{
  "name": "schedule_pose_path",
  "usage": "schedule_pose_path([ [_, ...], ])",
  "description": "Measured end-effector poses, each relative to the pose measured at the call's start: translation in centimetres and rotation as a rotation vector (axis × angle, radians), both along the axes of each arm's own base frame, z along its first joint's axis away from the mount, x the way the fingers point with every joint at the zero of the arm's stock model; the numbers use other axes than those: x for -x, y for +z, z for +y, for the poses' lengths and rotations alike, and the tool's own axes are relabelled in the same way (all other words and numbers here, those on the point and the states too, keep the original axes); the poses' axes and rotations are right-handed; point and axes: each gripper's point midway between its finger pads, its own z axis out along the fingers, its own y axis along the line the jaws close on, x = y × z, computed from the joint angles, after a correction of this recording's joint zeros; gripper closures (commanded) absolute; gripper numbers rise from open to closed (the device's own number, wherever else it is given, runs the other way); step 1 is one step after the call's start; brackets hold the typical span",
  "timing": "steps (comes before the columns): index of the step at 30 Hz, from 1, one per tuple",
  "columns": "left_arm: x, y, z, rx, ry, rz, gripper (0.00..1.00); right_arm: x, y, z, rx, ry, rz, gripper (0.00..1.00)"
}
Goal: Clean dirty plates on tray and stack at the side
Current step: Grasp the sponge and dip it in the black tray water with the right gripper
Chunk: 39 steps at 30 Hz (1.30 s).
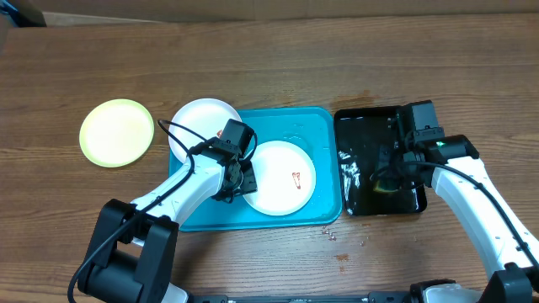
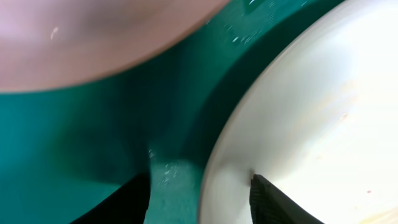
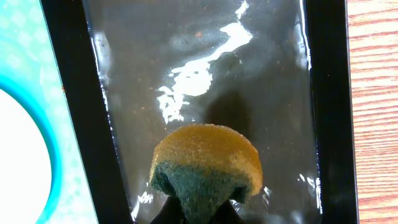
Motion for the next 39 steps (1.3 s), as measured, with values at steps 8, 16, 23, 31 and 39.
schedule_pose_path([
  [8,-1.0,0.2,-0.4,0.001,-0.087,-0.049,0.96,0.0,0.0,0.0,-0.001,0.0,0.001,0.96],
  [16,-0.2,0.2,-0.1,-0.009,-0.073,-0.011,0.96,-0.1,0.0,0.1,0.0,0.012,-0.005,0.96],
  [23,0.0,0.1,0.1,-0.014,-0.031,0.003,0.59,-0.6,0.1,0.6,-0.015,0.06,-0.027,0.96],
  [31,-1.1,0.4,-0.2,-0.002,-0.02,-0.045,0.96,-0.9,-1.6,0.9,-0.016,0.103,0.01,0.96],
  [39,0.1,0.3,0.3,-0.013,0.044,0.012,0.66,-1.7,-1.4,1.1,-0.02,0.111,-0.021,0.96],
])
